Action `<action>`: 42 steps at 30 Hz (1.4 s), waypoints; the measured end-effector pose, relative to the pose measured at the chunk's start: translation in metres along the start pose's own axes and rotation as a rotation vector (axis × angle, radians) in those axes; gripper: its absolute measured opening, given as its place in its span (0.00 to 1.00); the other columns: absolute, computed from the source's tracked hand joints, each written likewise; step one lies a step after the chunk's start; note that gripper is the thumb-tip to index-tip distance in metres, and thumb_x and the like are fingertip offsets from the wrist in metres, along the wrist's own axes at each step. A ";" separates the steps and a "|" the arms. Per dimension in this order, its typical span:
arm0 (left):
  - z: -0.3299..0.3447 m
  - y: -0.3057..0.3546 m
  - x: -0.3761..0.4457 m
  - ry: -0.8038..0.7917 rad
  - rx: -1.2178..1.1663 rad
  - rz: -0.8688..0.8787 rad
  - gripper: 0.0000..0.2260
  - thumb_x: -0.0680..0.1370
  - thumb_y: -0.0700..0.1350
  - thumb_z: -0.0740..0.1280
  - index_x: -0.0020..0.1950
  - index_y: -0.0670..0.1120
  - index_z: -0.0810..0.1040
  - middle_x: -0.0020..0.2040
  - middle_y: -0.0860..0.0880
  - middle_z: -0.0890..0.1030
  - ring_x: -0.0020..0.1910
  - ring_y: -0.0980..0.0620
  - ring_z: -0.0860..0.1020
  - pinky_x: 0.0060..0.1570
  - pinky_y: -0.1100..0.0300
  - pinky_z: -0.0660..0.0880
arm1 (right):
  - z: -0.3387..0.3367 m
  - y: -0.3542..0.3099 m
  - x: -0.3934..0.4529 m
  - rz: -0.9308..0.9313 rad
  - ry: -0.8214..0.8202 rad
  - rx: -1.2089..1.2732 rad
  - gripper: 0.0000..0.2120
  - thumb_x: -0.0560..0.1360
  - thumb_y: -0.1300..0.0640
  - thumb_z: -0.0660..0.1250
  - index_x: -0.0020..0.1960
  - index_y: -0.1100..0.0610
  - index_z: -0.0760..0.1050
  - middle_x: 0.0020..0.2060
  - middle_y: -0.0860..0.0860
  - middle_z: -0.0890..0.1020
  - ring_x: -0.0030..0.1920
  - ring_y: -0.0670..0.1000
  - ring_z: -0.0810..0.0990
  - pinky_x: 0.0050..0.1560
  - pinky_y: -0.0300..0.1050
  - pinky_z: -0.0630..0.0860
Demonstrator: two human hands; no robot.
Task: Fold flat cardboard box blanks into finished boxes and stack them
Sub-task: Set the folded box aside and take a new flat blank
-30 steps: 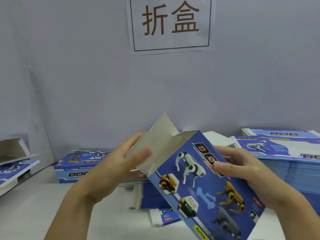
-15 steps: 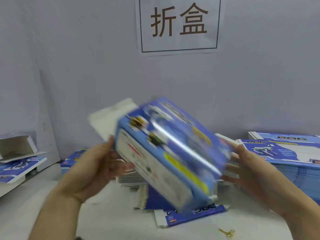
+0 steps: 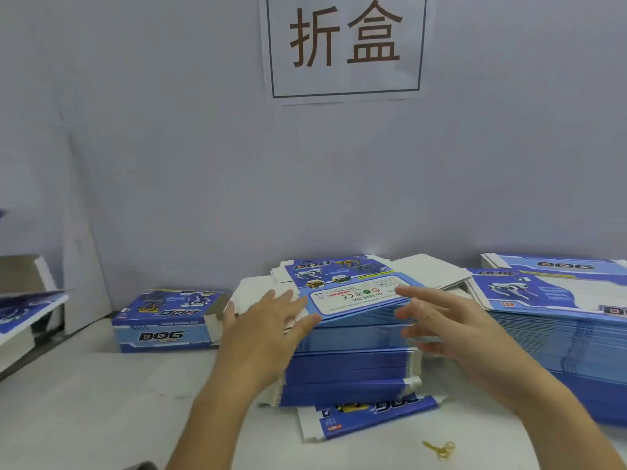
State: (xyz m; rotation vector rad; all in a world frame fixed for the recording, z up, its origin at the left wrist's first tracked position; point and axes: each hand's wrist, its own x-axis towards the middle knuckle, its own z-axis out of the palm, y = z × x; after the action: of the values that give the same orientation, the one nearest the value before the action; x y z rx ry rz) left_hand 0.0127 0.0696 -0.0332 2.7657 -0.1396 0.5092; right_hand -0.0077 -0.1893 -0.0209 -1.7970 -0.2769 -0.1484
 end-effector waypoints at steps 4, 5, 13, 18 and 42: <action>-0.008 0.010 -0.003 0.020 0.113 0.053 0.22 0.82 0.63 0.53 0.72 0.58 0.71 0.70 0.54 0.75 0.68 0.53 0.71 0.63 0.55 0.68 | 0.008 0.005 0.007 0.080 0.048 -0.084 0.09 0.80 0.48 0.66 0.55 0.49 0.82 0.42 0.46 0.87 0.41 0.46 0.86 0.40 0.39 0.77; -0.011 0.012 -0.004 0.004 0.133 0.054 0.22 0.82 0.63 0.53 0.72 0.57 0.72 0.69 0.54 0.76 0.66 0.52 0.72 0.59 0.56 0.71 | 0.010 0.006 0.009 0.100 0.046 -0.095 0.09 0.80 0.49 0.66 0.54 0.50 0.83 0.41 0.47 0.87 0.40 0.47 0.86 0.39 0.39 0.77; -0.011 0.020 -0.006 -0.028 -0.023 0.044 0.20 0.81 0.61 0.61 0.70 0.56 0.69 0.67 0.52 0.75 0.61 0.52 0.73 0.53 0.57 0.75 | 0.044 0.007 0.014 0.148 -0.026 -0.068 0.08 0.81 0.48 0.64 0.52 0.49 0.81 0.38 0.44 0.87 0.39 0.45 0.87 0.35 0.35 0.79; -0.019 0.024 -0.006 0.007 0.083 0.141 0.12 0.85 0.56 0.56 0.62 0.55 0.76 0.59 0.50 0.79 0.53 0.49 0.76 0.50 0.52 0.78 | 0.050 0.002 0.010 0.157 -0.024 -0.040 0.13 0.82 0.46 0.63 0.51 0.52 0.82 0.38 0.48 0.87 0.39 0.48 0.87 0.35 0.37 0.79; -0.022 0.057 -0.009 0.272 -1.196 -0.326 0.34 0.75 0.46 0.74 0.77 0.50 0.59 0.55 0.58 0.76 0.50 0.61 0.79 0.43 0.62 0.78 | 0.019 -0.029 0.000 -0.094 0.122 0.737 0.15 0.78 0.63 0.63 0.64 0.55 0.74 0.55 0.53 0.86 0.54 0.56 0.85 0.48 0.53 0.85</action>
State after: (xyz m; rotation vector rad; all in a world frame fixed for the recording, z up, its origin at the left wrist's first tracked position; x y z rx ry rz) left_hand -0.0117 0.0235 -0.0005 1.4993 0.0646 0.4779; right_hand -0.0163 -0.1646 0.0014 -1.0409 -0.2814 -0.1917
